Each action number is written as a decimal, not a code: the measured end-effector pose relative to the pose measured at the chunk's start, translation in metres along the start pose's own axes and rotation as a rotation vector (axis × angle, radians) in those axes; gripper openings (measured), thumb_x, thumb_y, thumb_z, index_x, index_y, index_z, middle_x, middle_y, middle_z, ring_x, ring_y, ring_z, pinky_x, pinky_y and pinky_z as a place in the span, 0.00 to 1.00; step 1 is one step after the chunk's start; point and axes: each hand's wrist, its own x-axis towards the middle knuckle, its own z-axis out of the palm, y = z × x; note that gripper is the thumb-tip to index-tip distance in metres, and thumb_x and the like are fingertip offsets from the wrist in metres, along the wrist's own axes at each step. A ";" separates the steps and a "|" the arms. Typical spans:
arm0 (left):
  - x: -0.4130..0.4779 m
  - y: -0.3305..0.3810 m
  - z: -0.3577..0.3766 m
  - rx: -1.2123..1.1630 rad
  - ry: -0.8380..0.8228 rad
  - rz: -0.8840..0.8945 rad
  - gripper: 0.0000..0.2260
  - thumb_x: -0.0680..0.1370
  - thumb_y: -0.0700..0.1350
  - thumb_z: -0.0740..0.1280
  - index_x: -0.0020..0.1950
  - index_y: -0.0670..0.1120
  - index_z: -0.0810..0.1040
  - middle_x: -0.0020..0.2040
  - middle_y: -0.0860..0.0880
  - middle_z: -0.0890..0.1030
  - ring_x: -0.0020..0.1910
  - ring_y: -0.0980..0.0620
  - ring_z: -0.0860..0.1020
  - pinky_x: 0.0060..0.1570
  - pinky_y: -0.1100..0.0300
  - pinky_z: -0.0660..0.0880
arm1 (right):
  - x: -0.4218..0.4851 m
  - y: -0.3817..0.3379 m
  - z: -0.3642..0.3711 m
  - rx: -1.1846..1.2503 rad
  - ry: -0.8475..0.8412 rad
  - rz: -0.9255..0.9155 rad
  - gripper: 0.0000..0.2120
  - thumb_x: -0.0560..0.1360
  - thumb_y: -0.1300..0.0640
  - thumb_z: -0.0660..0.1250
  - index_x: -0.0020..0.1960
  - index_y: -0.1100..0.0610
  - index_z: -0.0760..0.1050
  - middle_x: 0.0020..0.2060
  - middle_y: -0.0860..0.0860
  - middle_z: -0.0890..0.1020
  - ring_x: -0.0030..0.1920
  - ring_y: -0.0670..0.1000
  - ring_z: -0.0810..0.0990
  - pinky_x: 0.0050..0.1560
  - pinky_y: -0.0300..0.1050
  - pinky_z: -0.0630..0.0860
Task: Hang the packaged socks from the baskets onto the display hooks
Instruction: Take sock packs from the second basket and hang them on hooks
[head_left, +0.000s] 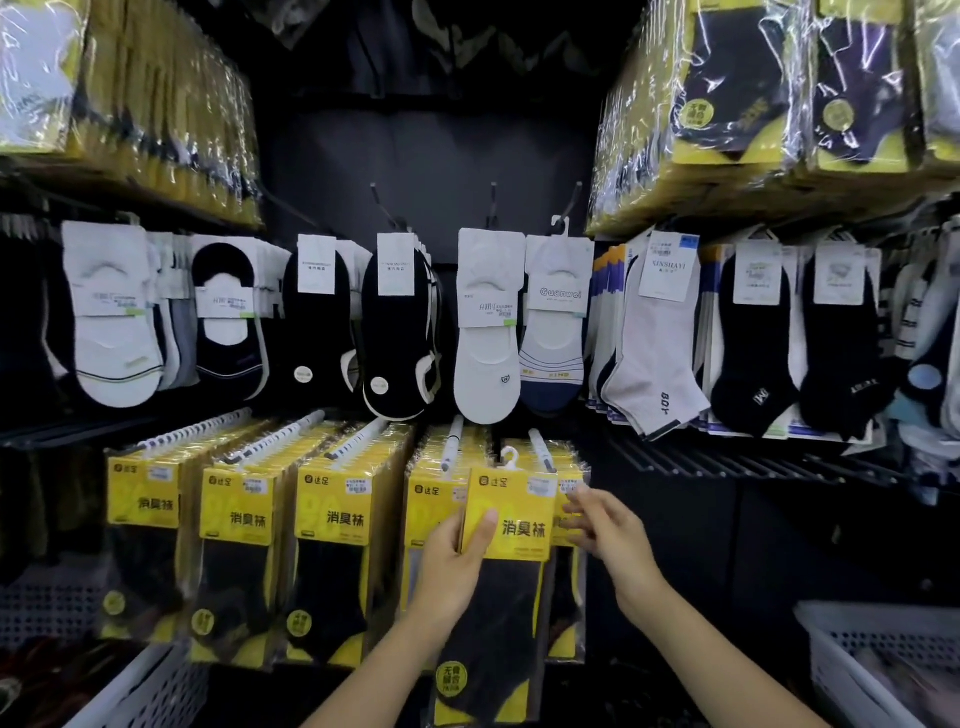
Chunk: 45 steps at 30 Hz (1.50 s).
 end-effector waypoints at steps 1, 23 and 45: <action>-0.002 -0.002 0.008 -0.010 -0.019 -0.011 0.13 0.72 0.59 0.63 0.52 0.56 0.78 0.46 0.63 0.84 0.47 0.65 0.80 0.42 0.74 0.74 | -0.005 -0.003 0.003 0.031 -0.060 0.004 0.11 0.78 0.52 0.64 0.51 0.58 0.79 0.44 0.52 0.85 0.43 0.48 0.84 0.38 0.35 0.78; 0.021 -0.039 0.062 0.076 0.149 -0.060 0.24 0.79 0.49 0.64 0.74 0.50 0.60 0.66 0.55 0.69 0.66 0.58 0.69 0.57 0.72 0.68 | 0.043 0.020 0.007 -0.053 0.054 -0.010 0.04 0.75 0.55 0.69 0.47 0.55 0.79 0.43 0.51 0.85 0.44 0.49 0.84 0.44 0.45 0.80; 0.102 -0.052 0.059 -0.175 -0.091 -0.151 0.32 0.75 0.58 0.63 0.75 0.62 0.51 0.67 0.67 0.59 0.61 0.71 0.60 0.47 0.80 0.64 | 0.086 0.049 -0.001 0.110 -0.177 0.067 0.42 0.60 0.39 0.72 0.72 0.40 0.62 0.62 0.47 0.78 0.59 0.47 0.79 0.57 0.47 0.77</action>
